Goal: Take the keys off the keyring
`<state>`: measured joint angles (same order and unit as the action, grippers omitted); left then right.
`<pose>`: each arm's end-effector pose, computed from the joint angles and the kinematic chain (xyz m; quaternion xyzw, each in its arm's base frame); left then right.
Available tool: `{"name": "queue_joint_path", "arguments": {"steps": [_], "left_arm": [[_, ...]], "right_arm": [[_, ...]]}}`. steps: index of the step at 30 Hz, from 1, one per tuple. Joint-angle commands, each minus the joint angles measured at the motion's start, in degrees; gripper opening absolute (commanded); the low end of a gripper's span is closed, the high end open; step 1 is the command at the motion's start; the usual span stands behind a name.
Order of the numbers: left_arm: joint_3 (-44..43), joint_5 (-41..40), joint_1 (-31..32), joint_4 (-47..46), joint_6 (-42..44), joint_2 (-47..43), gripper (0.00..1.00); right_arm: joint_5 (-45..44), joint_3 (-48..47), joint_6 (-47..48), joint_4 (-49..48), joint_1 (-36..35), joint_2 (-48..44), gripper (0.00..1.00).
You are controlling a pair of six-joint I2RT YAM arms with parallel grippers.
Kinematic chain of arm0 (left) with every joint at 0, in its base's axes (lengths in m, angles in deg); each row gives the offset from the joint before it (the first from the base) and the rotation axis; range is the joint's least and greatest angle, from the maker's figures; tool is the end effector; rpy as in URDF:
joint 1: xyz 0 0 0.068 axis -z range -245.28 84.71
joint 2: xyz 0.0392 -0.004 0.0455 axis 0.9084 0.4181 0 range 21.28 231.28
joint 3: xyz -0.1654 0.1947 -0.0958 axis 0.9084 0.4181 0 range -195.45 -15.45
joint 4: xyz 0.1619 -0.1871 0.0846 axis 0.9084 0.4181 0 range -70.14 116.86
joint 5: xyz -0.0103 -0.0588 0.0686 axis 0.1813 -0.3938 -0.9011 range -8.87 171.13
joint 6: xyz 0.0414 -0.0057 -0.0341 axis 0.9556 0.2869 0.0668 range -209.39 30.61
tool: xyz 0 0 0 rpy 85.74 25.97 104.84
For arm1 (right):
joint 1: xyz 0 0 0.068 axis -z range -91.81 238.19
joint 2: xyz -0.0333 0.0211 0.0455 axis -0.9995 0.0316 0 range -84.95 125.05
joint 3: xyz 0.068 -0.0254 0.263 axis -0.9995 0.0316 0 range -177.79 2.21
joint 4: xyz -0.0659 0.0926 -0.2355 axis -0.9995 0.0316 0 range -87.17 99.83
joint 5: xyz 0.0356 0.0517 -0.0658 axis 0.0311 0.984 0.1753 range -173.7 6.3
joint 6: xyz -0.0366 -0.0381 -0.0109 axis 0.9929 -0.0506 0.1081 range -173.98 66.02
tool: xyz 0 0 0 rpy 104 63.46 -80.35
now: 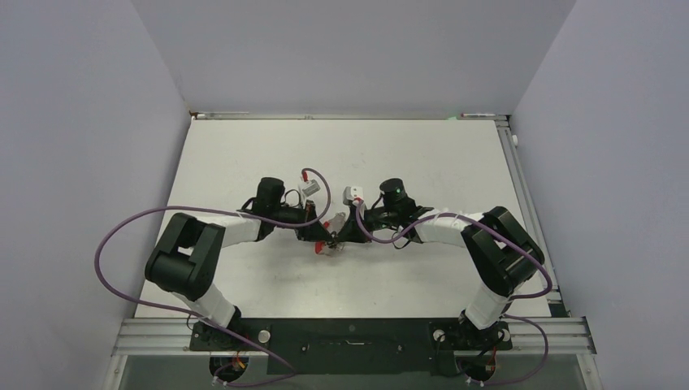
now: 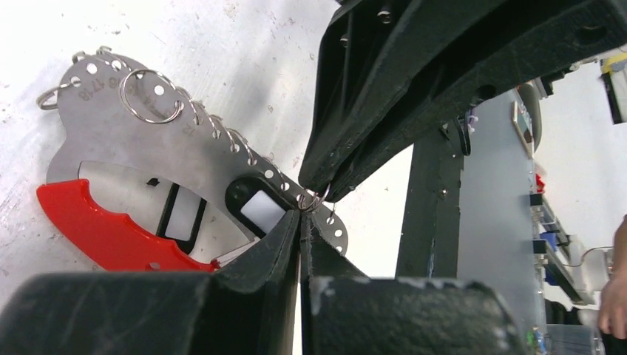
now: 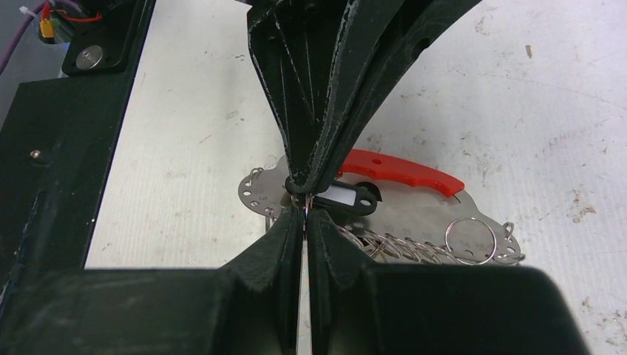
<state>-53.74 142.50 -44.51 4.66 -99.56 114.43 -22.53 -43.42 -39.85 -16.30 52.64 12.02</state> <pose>0.2645 -0.1338 0.1532 0.2881 0.7549 -0.5427 0.2293 0.2496 0.2167 0.1730 -0.5398 0.5807 0.5149 0.3261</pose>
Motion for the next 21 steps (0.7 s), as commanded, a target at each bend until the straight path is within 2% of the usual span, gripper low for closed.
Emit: {"name": "queue_joint_path", "arguments": {"steps": [1,7,11,17,21], "left_arm": [[-3.8,-0.4,-0.2,7.9,0.1,3.0,0.0],[-6.7,-1.6,-0.1,10.1,-2.8,7.8,0.0],[-7.1,0.2,-0.3,6.6,-5.8,9.5,0.0],[-2.1,3.4,-4.4,-3.1,-7.9,4.5,0.19],[1.2,3.8,-6.2,-7.3,-5.0,-2.9,0.25]], "right_arm": [[1.8,-0.5,-1.7,-9.3,0.2,-1.6,0.05],[1.7,2.3,-6.4,-17.9,-0.2,-0.9,0.05],[1.1,3.1,-6.1,-18.6,-0.8,-0.2,0.05],[1.4,4.5,-8.9,-22.7,0.6,0.2,0.05],[2.2,4.8,-12.2,-27.3,0.7,0.9,0.05]]}}
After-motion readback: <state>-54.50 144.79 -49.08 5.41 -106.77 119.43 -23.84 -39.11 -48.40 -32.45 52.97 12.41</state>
